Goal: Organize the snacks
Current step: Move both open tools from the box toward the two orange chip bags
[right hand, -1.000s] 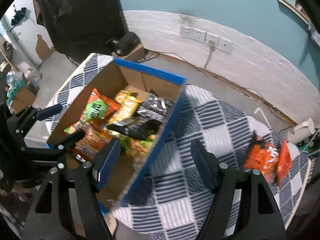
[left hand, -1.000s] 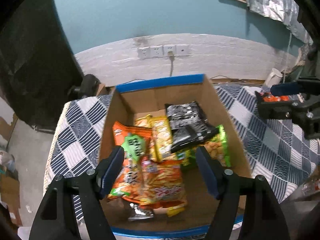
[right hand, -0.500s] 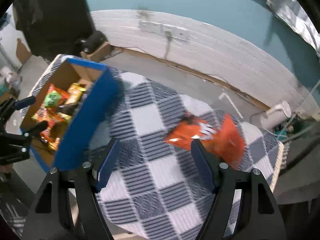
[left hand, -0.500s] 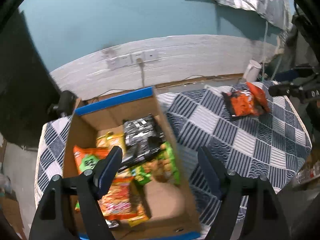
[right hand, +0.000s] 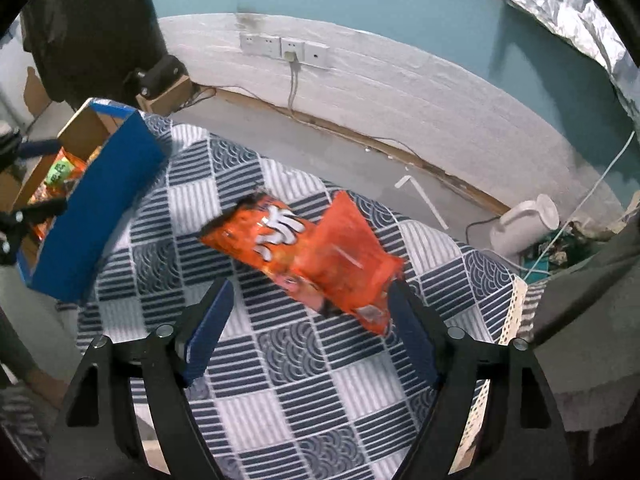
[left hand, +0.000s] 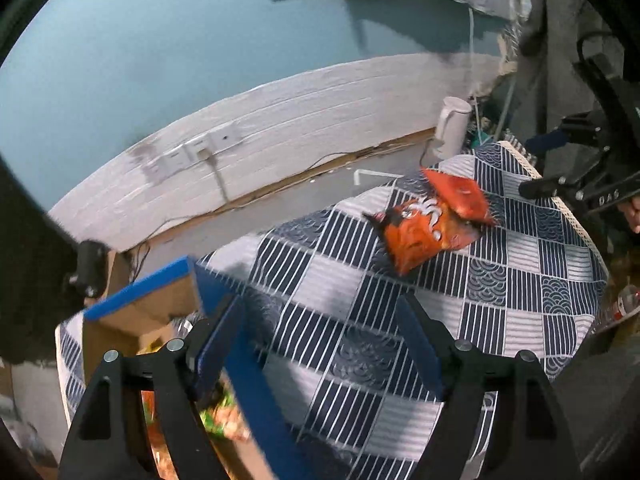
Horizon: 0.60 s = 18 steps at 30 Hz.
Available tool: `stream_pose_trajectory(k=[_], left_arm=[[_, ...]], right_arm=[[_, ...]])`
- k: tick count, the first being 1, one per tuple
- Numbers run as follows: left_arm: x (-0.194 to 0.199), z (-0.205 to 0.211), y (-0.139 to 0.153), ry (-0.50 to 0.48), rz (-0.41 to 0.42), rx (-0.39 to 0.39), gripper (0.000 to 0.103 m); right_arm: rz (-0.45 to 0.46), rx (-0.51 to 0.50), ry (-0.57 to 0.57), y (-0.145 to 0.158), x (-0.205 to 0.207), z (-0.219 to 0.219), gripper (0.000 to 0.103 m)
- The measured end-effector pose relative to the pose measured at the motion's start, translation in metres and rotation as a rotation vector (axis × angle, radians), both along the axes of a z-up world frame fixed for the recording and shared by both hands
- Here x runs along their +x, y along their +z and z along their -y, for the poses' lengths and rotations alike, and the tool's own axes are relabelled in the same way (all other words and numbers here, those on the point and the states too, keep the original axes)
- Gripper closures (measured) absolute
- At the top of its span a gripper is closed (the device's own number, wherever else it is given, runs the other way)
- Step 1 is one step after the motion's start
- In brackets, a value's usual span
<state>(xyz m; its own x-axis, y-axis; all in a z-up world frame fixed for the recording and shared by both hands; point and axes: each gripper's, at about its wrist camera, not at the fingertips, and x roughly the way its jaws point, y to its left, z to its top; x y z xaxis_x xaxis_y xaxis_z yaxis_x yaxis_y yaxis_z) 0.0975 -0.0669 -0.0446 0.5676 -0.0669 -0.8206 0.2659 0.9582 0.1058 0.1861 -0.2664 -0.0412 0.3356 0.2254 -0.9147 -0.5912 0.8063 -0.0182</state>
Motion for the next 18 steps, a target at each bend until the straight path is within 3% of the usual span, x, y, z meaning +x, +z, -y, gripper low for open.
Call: stream_pose_trajectory(k=[7,18], left_arm=[[0.048,0.038,-0.021,-0.039,-0.029,0.012,0.022],[0.140,0.058,-0.071,0.081,-0.088,-0.017,0.022]], right_arm=[[-0.021,-0.027,-0.013,-0.034,0.020,0.028,0.023],[-0.028,-0.039,-0.183,-0.068,0.077,0.059,0.023]])
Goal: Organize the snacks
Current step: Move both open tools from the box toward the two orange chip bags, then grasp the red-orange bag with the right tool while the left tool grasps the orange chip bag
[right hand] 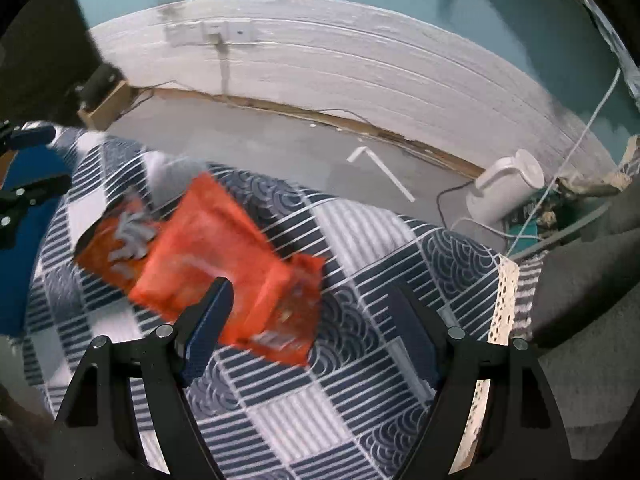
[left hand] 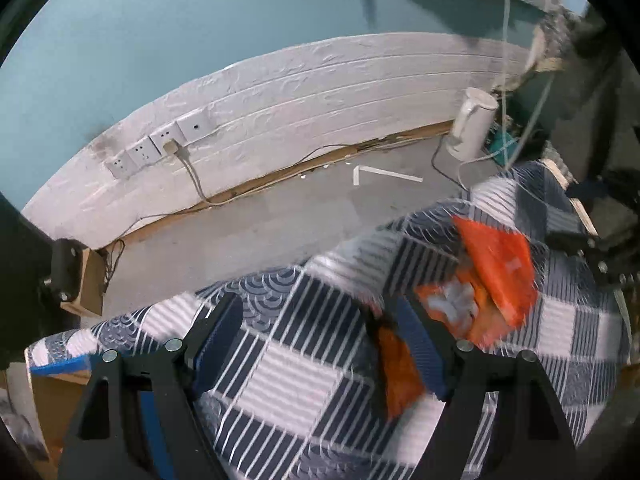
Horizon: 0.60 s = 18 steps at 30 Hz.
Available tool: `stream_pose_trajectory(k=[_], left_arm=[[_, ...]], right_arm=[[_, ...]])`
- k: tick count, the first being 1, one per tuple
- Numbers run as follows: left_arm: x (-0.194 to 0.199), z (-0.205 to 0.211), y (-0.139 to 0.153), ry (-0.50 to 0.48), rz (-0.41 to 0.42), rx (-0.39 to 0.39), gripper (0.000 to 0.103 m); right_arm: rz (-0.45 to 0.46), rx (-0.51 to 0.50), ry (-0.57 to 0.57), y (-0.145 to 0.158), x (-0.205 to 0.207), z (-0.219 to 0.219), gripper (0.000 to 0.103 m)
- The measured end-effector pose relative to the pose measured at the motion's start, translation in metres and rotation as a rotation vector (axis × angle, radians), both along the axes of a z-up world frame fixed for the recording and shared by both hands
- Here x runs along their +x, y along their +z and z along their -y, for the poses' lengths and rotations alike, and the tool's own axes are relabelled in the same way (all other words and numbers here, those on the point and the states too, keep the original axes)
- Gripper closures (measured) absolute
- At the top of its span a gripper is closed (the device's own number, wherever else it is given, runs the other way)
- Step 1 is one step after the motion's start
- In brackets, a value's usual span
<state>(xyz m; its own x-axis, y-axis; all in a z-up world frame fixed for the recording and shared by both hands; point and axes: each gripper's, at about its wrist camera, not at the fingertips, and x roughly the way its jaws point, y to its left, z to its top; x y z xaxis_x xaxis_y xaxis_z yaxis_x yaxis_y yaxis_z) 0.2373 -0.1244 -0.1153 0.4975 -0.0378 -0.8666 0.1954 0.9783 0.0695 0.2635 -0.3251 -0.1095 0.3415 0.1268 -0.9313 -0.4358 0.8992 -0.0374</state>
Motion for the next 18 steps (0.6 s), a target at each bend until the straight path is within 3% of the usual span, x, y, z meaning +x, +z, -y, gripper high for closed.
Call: stream_pose_trajectory(k=[8,12,18], left_arm=[[0.044,0.009,-0.029,-0.008,-0.032,-0.007,0.022],[0.050,0.017,-0.045,-0.051,-0.053,0.063,0.022],[0.044,0.021,-0.064,-0.100,-0.106,0.103,0.022]], right_arm=[[-0.021,0.004,-0.060,-0.029,0.034,0.011,0.023],[-0.040,0.009,-0.068,-0.043,0.044,0.011,0.023],[-0.093,-0.023,-0.055,-0.062,0.052,0.006,0.023]])
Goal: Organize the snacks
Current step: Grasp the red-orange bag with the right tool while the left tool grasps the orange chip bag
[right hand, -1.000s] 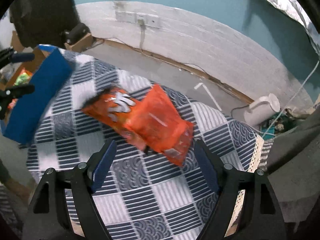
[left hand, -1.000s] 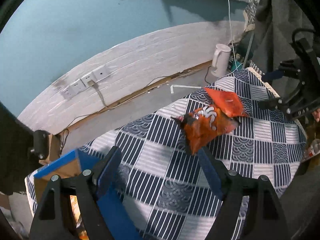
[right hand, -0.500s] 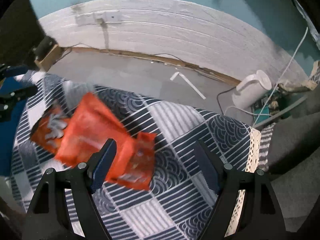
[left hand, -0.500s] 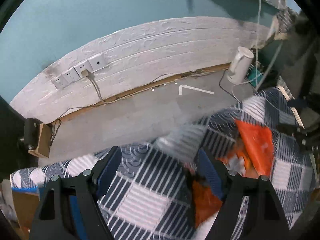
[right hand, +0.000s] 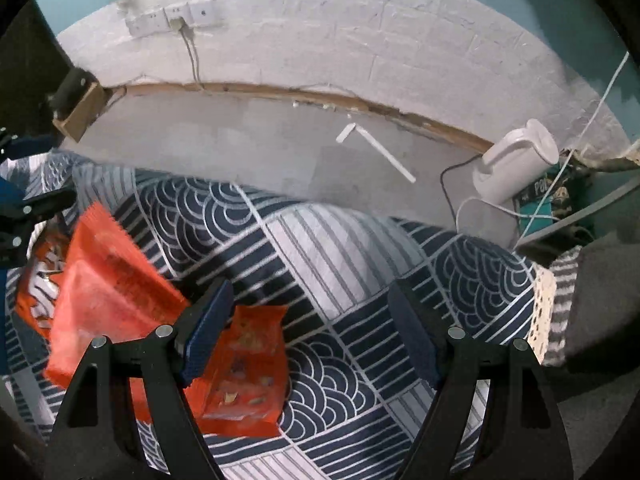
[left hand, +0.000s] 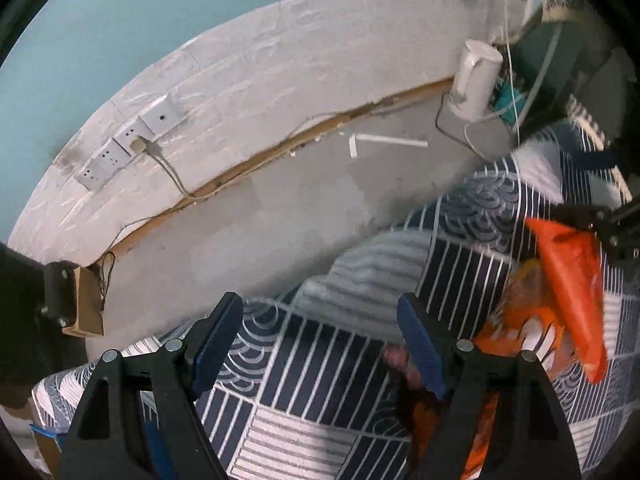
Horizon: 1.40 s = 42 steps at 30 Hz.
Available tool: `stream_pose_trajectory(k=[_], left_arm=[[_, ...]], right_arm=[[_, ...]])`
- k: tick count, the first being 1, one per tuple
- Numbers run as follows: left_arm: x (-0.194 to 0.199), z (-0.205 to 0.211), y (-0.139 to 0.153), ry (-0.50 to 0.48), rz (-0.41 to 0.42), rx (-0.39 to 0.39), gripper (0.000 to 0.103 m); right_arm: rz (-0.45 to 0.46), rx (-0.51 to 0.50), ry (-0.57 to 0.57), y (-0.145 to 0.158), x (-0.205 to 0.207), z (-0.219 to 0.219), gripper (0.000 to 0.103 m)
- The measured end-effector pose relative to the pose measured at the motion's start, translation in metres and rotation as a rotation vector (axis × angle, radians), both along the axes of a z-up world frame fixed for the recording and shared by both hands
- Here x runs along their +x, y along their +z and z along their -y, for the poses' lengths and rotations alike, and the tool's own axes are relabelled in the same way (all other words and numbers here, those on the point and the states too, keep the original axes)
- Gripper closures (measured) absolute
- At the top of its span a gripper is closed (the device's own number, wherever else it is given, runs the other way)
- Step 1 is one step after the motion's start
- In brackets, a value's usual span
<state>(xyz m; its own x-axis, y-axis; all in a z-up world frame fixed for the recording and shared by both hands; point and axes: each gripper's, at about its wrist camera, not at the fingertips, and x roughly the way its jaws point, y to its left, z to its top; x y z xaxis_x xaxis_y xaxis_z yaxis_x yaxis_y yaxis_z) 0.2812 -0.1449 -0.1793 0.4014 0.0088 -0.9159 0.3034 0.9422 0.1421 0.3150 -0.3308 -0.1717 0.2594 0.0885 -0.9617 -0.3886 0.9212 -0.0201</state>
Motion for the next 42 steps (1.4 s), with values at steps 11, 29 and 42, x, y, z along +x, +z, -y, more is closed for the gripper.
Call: stream_pose_trajectory(k=[11,29,42], left_arm=[[-0.066,-0.015,-0.004,-0.005,-0.101,-0.059,0.022],[-0.162,-0.021,0.014,0.053,-0.148,-0.130,0.022],[-0.179,-0.009,0.036,0.050,-0.162,-0.227,0.022]], right_arm=[[-0.145,-0.045,-0.002,-0.017,-0.059,0.036,0.023],[-0.204,-0.008,0.076,0.006,-0.166,0.053,0.019],[-0.265,0.123,0.051,0.015,-0.188,0.007,0.019]])
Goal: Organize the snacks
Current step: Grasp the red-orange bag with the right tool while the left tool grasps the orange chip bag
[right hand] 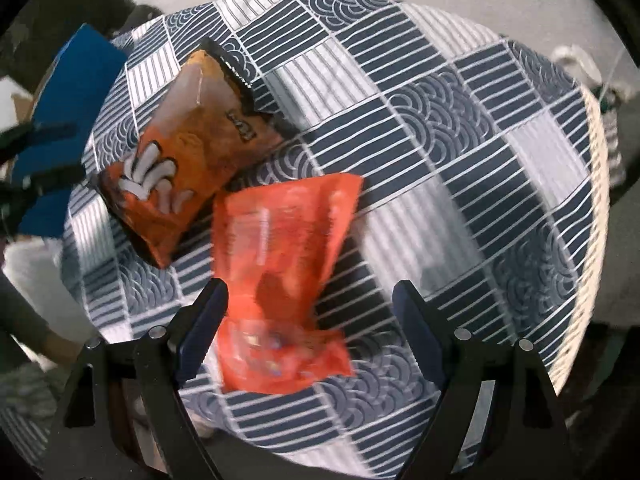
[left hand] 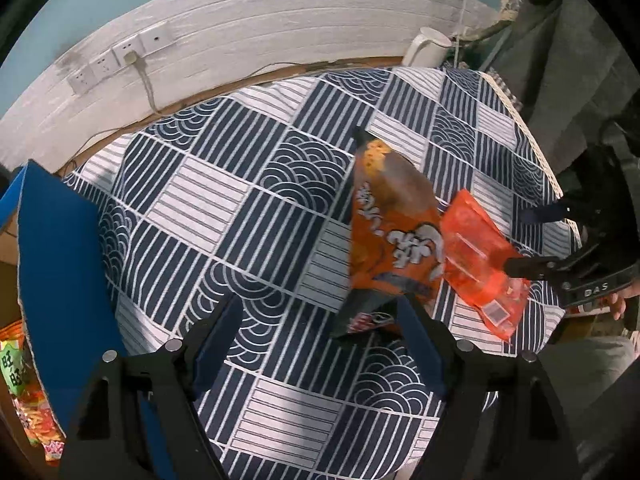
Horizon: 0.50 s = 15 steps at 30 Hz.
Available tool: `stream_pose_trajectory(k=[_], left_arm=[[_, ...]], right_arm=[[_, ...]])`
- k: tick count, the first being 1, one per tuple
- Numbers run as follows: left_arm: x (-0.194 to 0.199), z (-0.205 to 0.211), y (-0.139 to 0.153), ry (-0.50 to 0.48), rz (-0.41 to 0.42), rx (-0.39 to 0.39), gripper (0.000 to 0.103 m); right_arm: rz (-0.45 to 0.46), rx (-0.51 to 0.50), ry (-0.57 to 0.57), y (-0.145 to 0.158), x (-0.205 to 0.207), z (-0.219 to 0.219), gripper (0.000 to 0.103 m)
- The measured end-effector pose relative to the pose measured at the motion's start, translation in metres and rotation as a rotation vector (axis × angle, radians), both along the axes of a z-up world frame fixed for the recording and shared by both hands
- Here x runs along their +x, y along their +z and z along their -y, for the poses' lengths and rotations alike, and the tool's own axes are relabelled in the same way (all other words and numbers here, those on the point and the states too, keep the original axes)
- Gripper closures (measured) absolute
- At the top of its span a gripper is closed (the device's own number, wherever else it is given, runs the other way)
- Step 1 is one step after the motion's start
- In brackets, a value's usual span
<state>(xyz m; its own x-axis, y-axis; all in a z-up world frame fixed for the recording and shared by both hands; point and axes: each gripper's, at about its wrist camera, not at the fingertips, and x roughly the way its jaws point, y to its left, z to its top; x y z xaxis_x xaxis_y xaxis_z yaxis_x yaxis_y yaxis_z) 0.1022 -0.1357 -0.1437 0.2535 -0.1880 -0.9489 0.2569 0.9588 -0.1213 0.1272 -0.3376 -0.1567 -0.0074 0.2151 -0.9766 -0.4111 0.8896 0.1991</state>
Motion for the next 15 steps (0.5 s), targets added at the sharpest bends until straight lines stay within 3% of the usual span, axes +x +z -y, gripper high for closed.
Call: stream_pose_trajectory(k=[4,9,15], left_arm=[[0.000,0.006,-0.004,-0.023,-0.003,0.006,0.022],[0.001,0.007,-0.009,-0.030,-0.013,-0.013,0.022],[0.001,0.007,-0.015,-0.029,-0.028,-0.015,0.022]], right_arm=[[-0.011,-0.020,-0.035,-0.005,-0.006,-0.023,0.019],[0.005,-0.102,-0.011,-0.019,-0.016,-0.032,0.019],[-0.024,-0.128,-0.007,-0.039,-0.026,-0.034,0.019]])
